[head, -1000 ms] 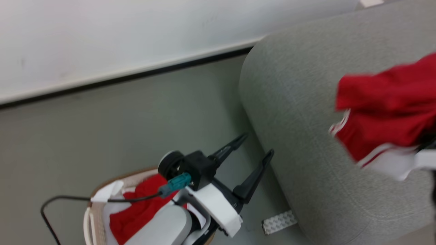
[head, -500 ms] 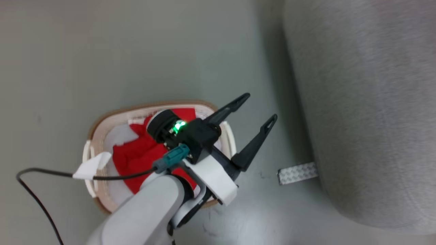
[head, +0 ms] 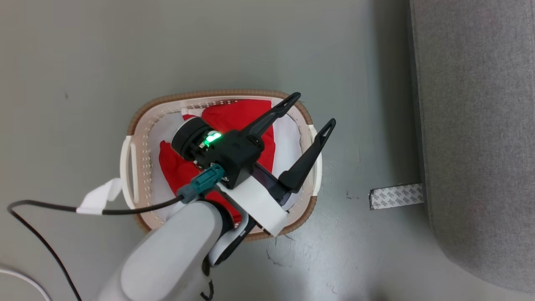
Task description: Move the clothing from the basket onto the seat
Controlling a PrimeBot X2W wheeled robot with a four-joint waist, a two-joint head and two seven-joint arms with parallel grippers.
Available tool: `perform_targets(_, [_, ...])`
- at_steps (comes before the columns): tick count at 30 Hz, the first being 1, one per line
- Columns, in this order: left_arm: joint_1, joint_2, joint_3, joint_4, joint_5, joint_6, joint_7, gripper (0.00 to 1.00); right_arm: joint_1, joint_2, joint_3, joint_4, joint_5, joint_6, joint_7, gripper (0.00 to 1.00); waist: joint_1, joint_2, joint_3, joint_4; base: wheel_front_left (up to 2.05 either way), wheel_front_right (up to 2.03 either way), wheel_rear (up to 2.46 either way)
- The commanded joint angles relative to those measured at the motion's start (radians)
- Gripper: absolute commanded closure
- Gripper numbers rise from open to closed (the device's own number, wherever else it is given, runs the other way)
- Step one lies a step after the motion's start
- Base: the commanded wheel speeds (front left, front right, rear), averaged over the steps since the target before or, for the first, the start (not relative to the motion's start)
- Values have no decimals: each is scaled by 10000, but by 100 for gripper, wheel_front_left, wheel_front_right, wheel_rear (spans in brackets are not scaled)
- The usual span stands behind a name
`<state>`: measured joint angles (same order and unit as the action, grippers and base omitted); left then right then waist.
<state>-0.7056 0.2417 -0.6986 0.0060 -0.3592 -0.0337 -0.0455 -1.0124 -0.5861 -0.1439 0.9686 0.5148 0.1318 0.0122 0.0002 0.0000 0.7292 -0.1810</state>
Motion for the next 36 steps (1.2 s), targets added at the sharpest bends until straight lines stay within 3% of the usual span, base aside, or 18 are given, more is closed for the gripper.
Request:
perform_targets(1, [-99,6,31,75,-5,50,-111,0,113,-73,135,175,140,-21,-108,100,-2,0,-100,11,0,0,0])
perform_targets(3, [-94,-13,47,120,-52,67,-137,0,124,-14,405,294,217,-21,-148,97,-2,0,-242,-24,0,0,0])
perform_targets(4, [-66,-16,56,161,-90,76,-177,0,139,17,571,351,265,-21,-71,61,-2,0,-341,-50,0,0,0])
perform_targets(5, [-13,-26,46,216,-120,74,-211,0,167,50,721,465,348,-21,116,0,-2,0,-459,-72,0,0,0])
perform_targets(8, [220,-43,68,419,-253,63,-384,0,281,87,1403,355,656,-21,806,0,-2,0,-969,-117,0,0,0])
perform_targets(12, [601,-147,204,739,-608,125,-795,0,836,-375,2533,-260,920,-21,1375,0,-2,0,-1954,-75,0,0,0])
perform_targets(20, [1695,-124,551,1334,-1285,322,-1480,0,1987,-1741,4130,-2301,1535,-23,1622,0,-2,0,-4485,269,0,0,0])
perform_targets(23, [2059,-10,736,1384,-1435,435,-1590,0,2200,-1908,4363,-2935,1667,-21,1611,0,-2,0,-5103,339,0,0,0])
perform_targets(31, [3390,532,1739,1105,-2216,1125,-1780,0,3403,-1674,4277,-5607,2003,-21,1132,0,-2,0,-6833,660,0,0,0])
perform_targets(36, [4038,850,2403,852,-2397,1766,-1900,0,5125,-665,3210,-7067,1548,-21,339,0,-2,0,-7279,974,0,0,0])
